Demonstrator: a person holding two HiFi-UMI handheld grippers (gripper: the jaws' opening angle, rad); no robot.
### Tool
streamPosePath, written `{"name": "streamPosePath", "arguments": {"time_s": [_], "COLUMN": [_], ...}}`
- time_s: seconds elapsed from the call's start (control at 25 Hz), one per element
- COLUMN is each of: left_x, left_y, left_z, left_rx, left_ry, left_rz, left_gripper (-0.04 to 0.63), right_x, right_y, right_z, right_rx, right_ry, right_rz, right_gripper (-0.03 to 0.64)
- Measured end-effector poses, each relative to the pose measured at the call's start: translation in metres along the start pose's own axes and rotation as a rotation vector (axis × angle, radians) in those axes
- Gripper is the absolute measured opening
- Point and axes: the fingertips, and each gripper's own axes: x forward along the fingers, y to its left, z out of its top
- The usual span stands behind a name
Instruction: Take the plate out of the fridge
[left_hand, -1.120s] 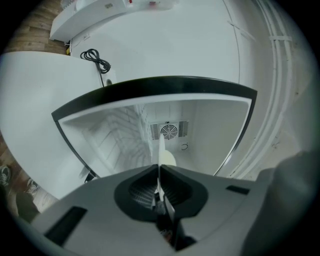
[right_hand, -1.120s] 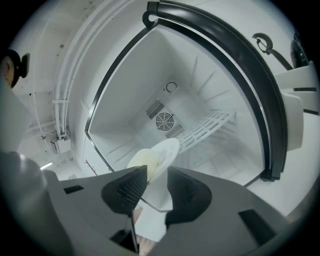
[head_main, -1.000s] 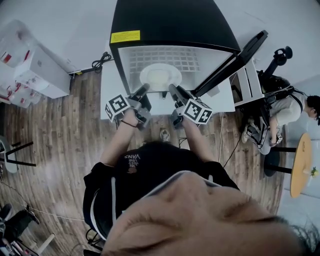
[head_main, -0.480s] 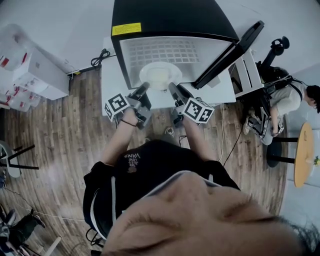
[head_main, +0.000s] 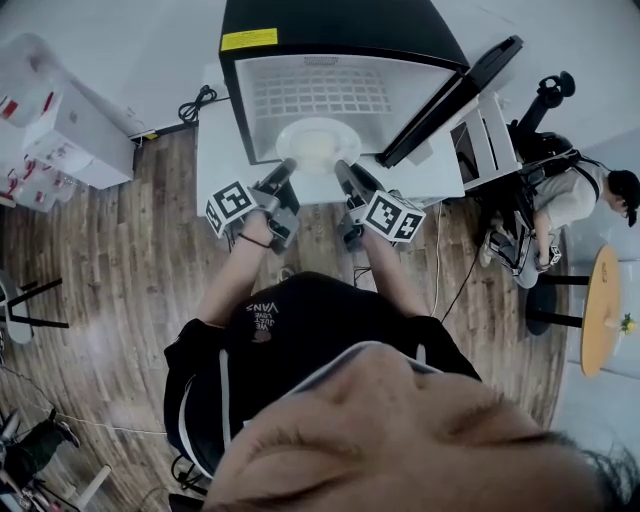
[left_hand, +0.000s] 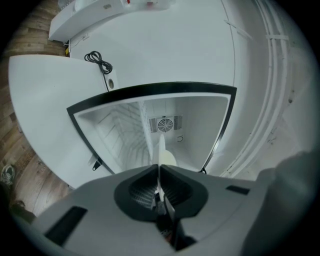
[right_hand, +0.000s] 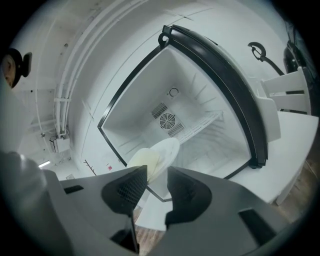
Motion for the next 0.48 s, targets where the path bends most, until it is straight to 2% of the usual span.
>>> {"name": "streamPosePath", "arguments": {"time_s": [0.48], "left_x": [-0.016], "left_y": [-0.011], "left_z": [-0.028], "left_rx": [-0.002], "left_ry": [-0.071], "left_rz": [0.005], "left_gripper": [0.029], "right_x": [-0.026], "right_y": [0.006], "right_z": [0.002], "right_rx": [-0.041], "right_ry": [0.046], "right_rz": [0.059], "right_gripper": [0.133]}}
